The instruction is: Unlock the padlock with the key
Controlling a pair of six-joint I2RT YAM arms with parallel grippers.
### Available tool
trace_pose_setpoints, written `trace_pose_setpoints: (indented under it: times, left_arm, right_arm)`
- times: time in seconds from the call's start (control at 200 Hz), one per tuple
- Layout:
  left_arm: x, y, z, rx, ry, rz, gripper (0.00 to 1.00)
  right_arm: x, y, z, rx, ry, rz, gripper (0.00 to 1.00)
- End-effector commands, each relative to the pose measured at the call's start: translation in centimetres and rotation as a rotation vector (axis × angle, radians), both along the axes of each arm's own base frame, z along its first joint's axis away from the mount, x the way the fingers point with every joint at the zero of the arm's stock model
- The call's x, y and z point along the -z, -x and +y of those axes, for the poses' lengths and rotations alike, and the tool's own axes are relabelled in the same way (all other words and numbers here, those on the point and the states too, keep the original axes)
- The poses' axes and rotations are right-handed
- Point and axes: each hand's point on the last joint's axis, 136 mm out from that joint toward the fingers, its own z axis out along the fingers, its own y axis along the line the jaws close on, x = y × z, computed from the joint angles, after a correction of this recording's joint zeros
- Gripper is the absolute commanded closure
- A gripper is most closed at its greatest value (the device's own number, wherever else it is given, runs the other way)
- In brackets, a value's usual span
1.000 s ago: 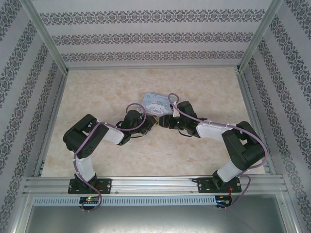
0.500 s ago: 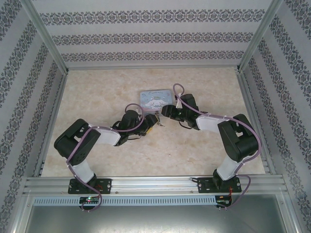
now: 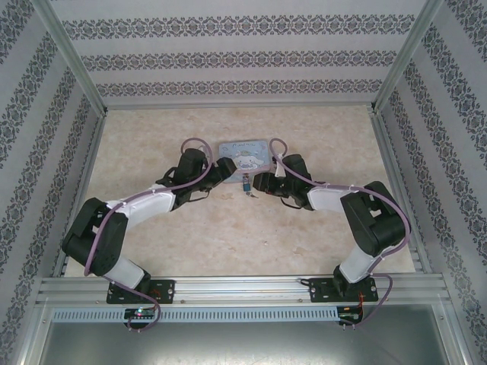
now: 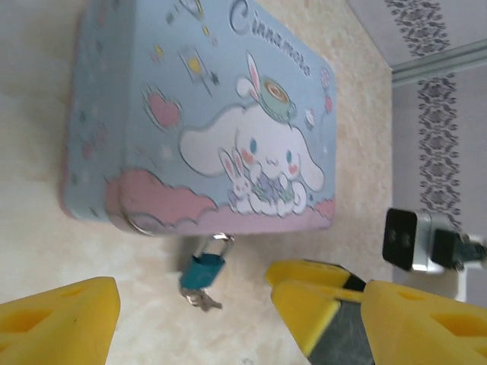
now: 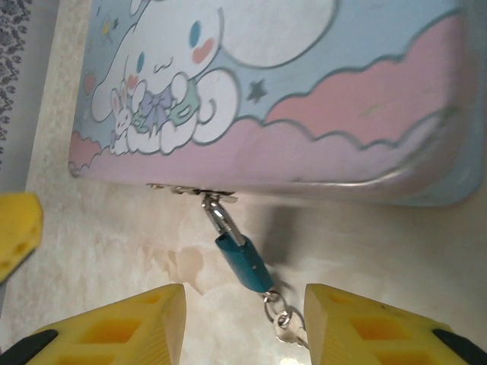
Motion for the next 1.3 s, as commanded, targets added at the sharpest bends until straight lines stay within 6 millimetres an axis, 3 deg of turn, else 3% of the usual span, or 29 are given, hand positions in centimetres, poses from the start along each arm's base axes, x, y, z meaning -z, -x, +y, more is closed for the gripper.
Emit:
trace_pose_setpoints:
  times: [0.0, 0.415, 0.66, 0.774, 1.044, 1.174, 1.294]
  left_arm:
    - [1.8, 0.4, 2.5, -0.004, -0.13, 0.051, 0.17]
    - [1.7, 0.1, 3.4, -0.023, -0.114, 0.059, 0.17]
    - [1.7, 0.1, 3.4, -0.019, -0.103, 0.059, 0.17]
    - [1.6, 0.1, 3.3, -0.016, -0.094, 0.054, 0.17]
    - [1.7, 0.2, 3.4, -0.011, -0.094, 0.053, 0.17]
    - [1.6, 0.0, 3.4, -0.013, -0.102, 0.052, 0.17]
    - [1.6, -0.2, 3.2, -0.007, -0.101, 0.053, 0.17]
  right_arm:
    - [0.0, -0.2, 1.5, -0.048, -0.008, -0.034, 0.55]
    - [2.1, -1.0, 3.5, -0.06, 0.003, -0.003, 0.59]
    - [2.9, -0.8, 3.0, -0.05, -0.002, 0.02, 0.92]
    - [3.0, -0.9, 2.2, -0.034, -0.02, 0.032, 1.0]
    - [2.4, -0.8, 1.3, -0.009, -0.053, 0.035, 0.98]
    - [2.5, -0.8, 0.9, 0.037, -0.076, 0.041, 0.63]
    - [2.3, -1.0, 1.1, 0.067, -0.125, 0.042, 0.57]
